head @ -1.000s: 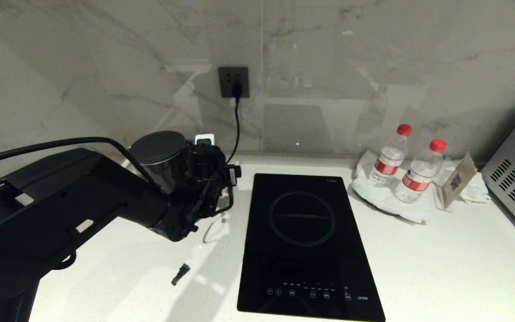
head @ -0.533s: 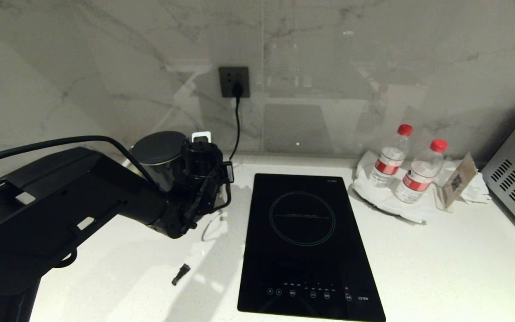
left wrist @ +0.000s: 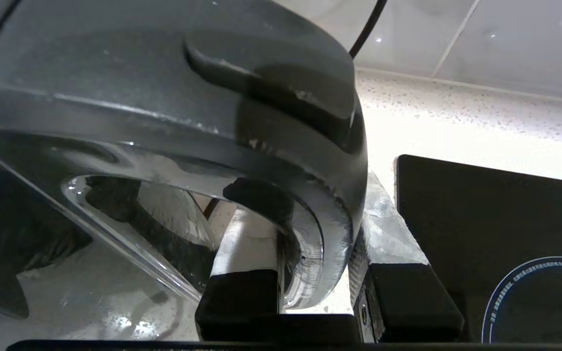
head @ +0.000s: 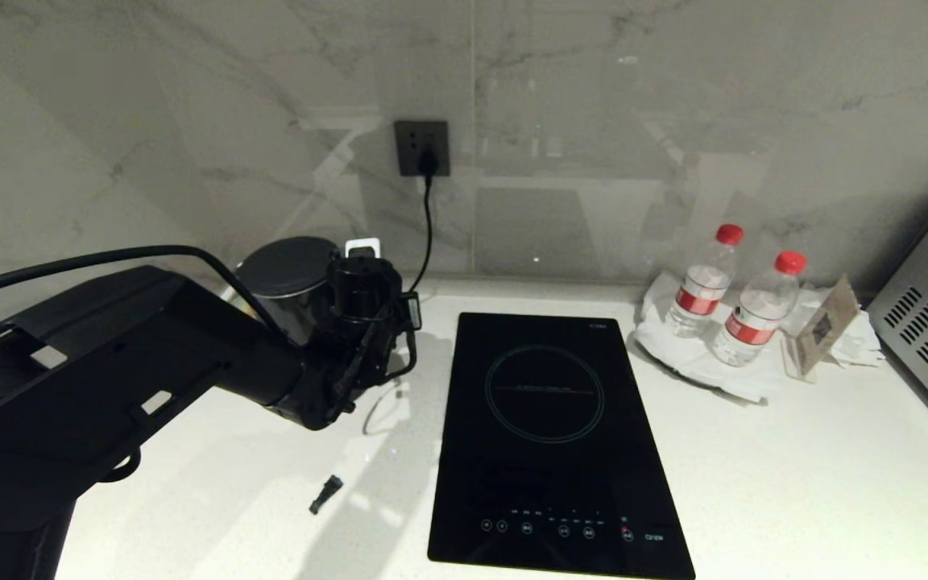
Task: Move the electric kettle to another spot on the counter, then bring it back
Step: Pick up the kettle
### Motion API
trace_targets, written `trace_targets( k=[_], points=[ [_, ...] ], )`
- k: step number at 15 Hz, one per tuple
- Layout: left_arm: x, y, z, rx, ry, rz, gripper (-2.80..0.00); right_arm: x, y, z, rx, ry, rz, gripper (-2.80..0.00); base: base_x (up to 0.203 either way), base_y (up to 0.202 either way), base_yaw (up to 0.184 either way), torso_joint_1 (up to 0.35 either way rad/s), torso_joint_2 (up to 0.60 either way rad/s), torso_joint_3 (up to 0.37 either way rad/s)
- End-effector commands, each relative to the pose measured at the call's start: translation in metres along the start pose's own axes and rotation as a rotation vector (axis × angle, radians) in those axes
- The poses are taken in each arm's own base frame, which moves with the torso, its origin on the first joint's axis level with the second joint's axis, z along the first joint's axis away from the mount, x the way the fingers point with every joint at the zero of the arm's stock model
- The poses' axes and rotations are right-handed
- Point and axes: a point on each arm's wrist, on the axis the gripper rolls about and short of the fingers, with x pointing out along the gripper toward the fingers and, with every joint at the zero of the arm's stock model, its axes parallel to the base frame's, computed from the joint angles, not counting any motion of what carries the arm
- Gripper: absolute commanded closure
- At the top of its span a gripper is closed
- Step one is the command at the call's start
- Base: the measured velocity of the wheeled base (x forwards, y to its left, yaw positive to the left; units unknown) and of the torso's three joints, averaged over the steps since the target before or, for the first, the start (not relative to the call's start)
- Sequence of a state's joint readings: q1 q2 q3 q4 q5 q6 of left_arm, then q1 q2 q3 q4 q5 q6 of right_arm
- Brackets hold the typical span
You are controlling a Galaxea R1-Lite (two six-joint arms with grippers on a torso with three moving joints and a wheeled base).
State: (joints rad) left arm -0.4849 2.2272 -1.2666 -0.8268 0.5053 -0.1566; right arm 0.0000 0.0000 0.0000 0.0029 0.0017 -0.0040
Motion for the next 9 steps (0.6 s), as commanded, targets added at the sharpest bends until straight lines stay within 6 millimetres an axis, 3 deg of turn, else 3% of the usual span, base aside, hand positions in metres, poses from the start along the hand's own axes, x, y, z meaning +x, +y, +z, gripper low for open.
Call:
trace_targets(
  k=[1,9],
  points=[
    [0.0,0.001,0.0,-0.003,-0.003,0.007,0.0,0.0,0.0,0.0,-0.001,0.0,0.0,0.0,0.0,0.0,0.0,0.0,0.0,0.0],
    [-0.002,0.0,0.032,-0.024,-0.083,0.024,0.0,0.0,0.0,0.0,-0.001,0.0,0.0,0.0,0.0,0.0,0.0,0.0,0.0,0.0]
  ],
)
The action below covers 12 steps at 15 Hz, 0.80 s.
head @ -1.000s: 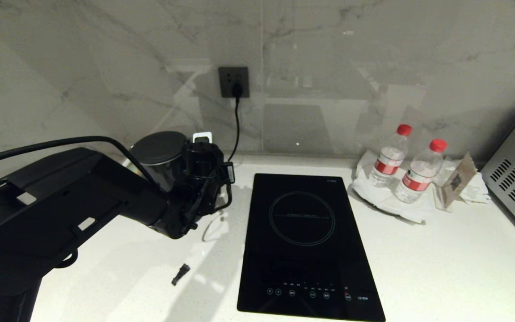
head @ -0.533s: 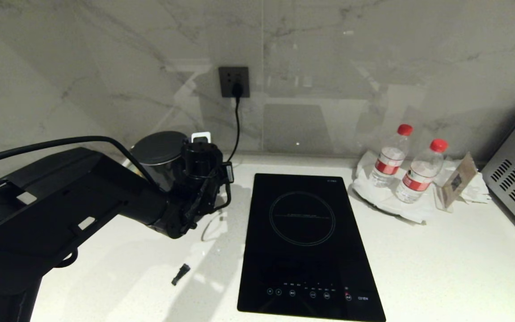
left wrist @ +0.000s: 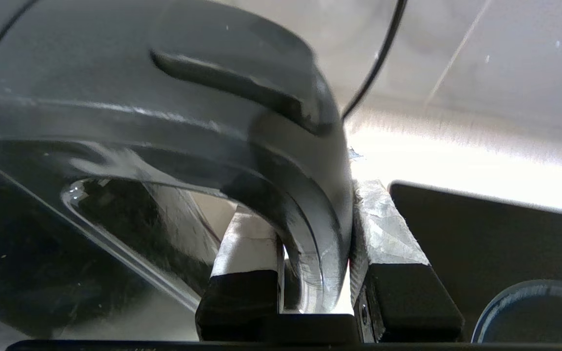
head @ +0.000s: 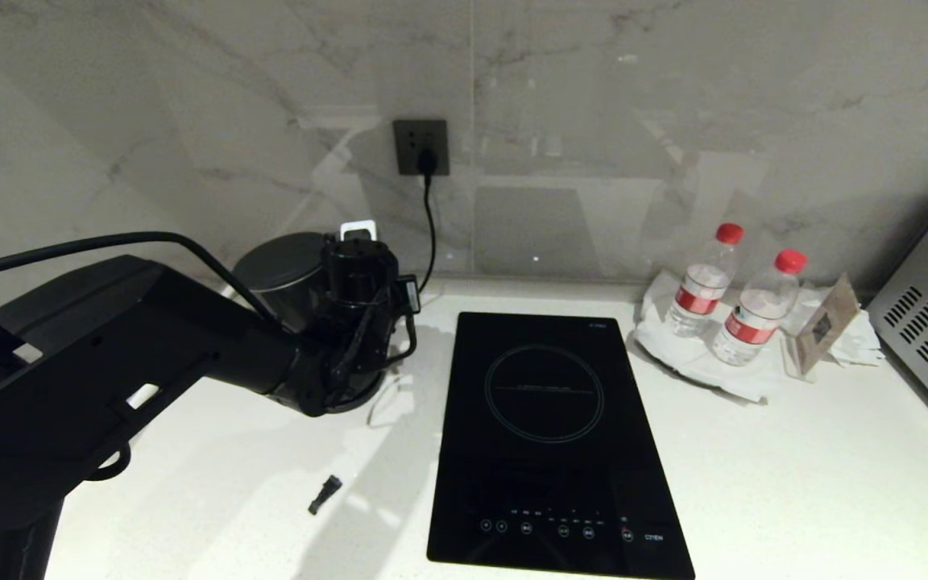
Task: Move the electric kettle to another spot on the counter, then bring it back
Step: Pick up the kettle
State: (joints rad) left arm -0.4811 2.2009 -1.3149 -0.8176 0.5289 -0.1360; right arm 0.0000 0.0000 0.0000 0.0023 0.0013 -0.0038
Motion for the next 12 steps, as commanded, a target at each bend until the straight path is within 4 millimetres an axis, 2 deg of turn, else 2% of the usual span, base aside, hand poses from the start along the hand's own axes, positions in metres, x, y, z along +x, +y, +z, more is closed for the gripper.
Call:
trace_targets(
  k=[1,9,12],
  points=[
    [-0.001,0.001,0.01,-0.014,-0.026,0.006,0.0,0.0,0.0,0.0,-0.001,-0.001,0.0,0.0,0.0,0.0,0.0,0.0,0.0,0.0],
    [-0.003,0.001,0.031,-0.019,-0.074,0.005,0.0,0.0,0.0,0.0,-0.001,0.001,0.0,0.0,0.0,0.0,0.0,0.0,0.0,0.0],
    [-0.011,0.004,0.045,-0.024,-0.079,0.003,0.0,0.0,0.0,0.0,-0.001,-0.001,0.0,0.0,0.0,0.0,0.0,0.0,0.0,0.0]
  ],
)
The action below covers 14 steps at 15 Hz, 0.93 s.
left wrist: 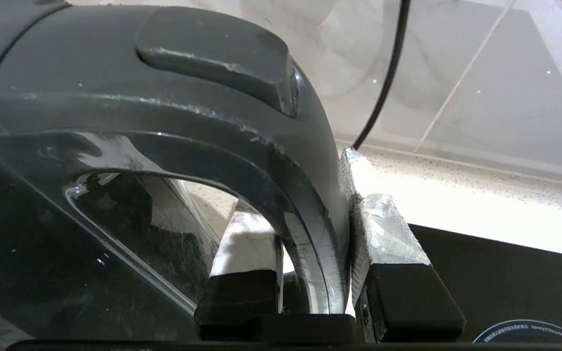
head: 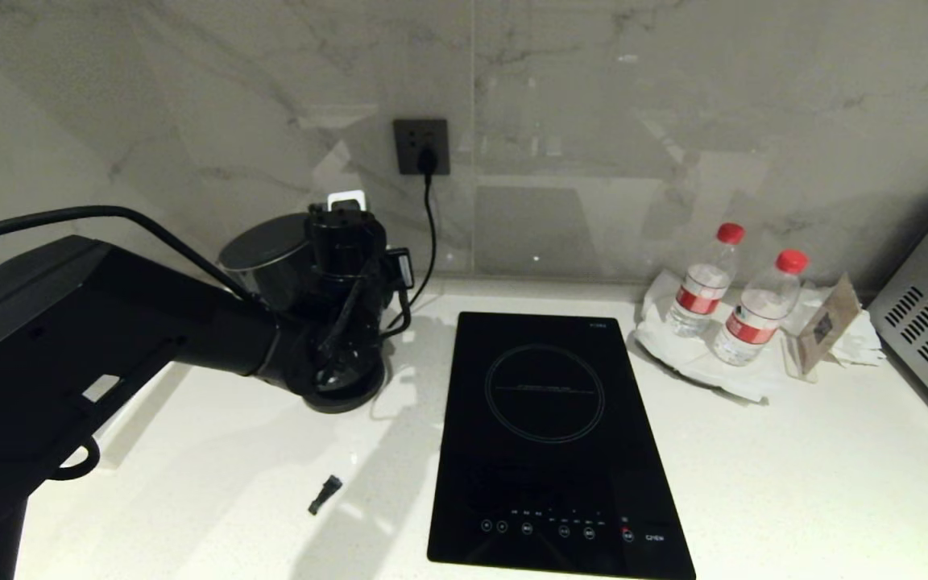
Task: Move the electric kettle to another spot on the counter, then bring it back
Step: Pick up the kettle, then place it by the sink
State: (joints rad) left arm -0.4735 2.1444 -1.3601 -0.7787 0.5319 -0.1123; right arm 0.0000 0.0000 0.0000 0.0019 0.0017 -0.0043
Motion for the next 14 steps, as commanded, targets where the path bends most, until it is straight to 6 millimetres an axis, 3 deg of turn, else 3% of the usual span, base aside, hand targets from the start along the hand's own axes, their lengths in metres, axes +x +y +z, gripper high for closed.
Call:
trace_targets(
  k=[1,5,14],
  points=[
    [-0.009,0.003,0.015,-0.017,-0.027,-0.003,0.0,0.0,0.0,0.0,0.0,0.0,0.0,0.0,0.0,0.0,0.0,0.0,0.0,0.0],
    [-0.037,0.008,0.029,-0.016,-0.019,-0.032,0.0,0.0,0.0,0.0,0.0,0.001,0.001,0.0,0.0,0.0,0.0,0.0,0.0,0.0],
    [-0.074,0.011,0.024,0.049,0.002,-0.076,0.0,0.0,0.0,0.0,-0.002,0.0,0.0,0.0,0.0,0.0,0.0,0.0,0.0,0.0]
  ],
)
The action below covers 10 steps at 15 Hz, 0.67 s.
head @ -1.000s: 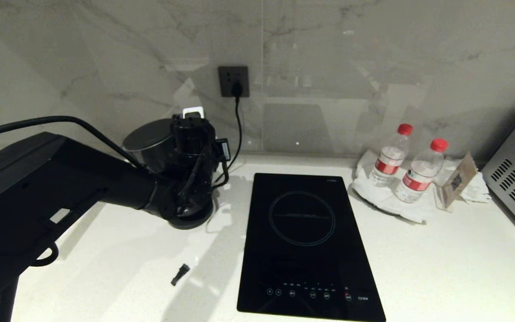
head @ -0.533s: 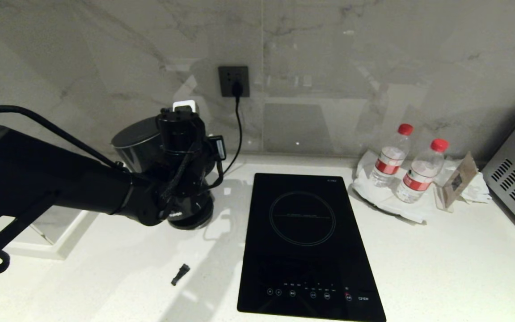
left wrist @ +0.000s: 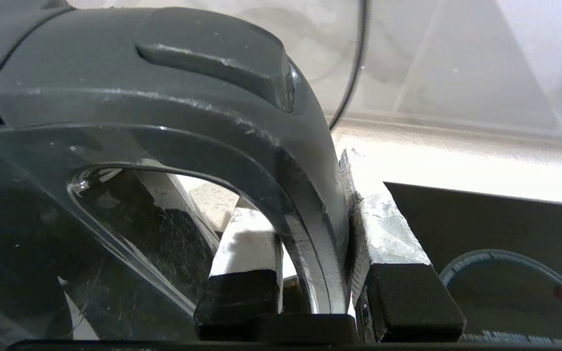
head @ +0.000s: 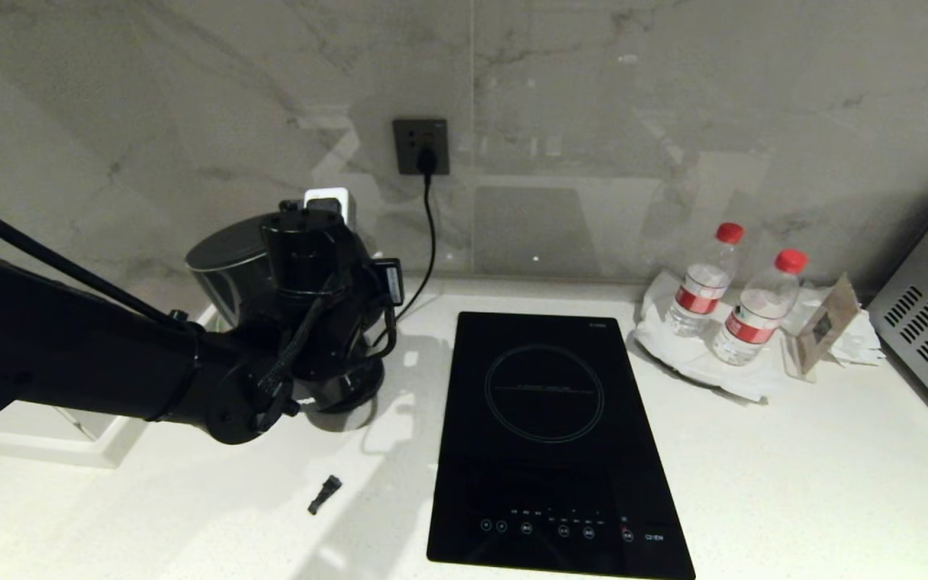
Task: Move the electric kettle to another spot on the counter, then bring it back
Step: Place it by the sink
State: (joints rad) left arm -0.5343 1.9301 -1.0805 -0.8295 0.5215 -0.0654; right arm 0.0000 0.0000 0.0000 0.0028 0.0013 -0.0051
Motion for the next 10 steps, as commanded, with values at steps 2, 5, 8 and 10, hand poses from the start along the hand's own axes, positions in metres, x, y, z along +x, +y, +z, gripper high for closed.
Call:
trace_targets(
  k=[2,5,8,10],
  points=[
    [-0.022,-0.001,0.007,0.043,-0.013,-0.021,0.0,0.0,0.0,0.0,-0.001,0.0,0.0,0.0,0.0,0.0,0.0,0.0,0.0,0.0],
    [-0.045,-0.001,0.012,0.049,-0.011,-0.051,0.0,0.0,0.0,0.0,0.001,0.0,0.001,0.0,0.0,0.0,0.0,0.0,0.0,0.0],
    [-0.07,0.005,0.011,0.061,0.006,-0.061,0.0,0.0,0.0,0.0,0.0,0.0,0.0,0.0,0.0,0.0,0.0,0.0,0.0,0.0],
    [-0.083,0.008,0.009,0.068,0.015,-0.056,0.0,0.0,0.0,0.0,0.001,0.0,0.0,0.0,0.0,0.0,0.0,0.0,0.0,0.0]
  ],
)
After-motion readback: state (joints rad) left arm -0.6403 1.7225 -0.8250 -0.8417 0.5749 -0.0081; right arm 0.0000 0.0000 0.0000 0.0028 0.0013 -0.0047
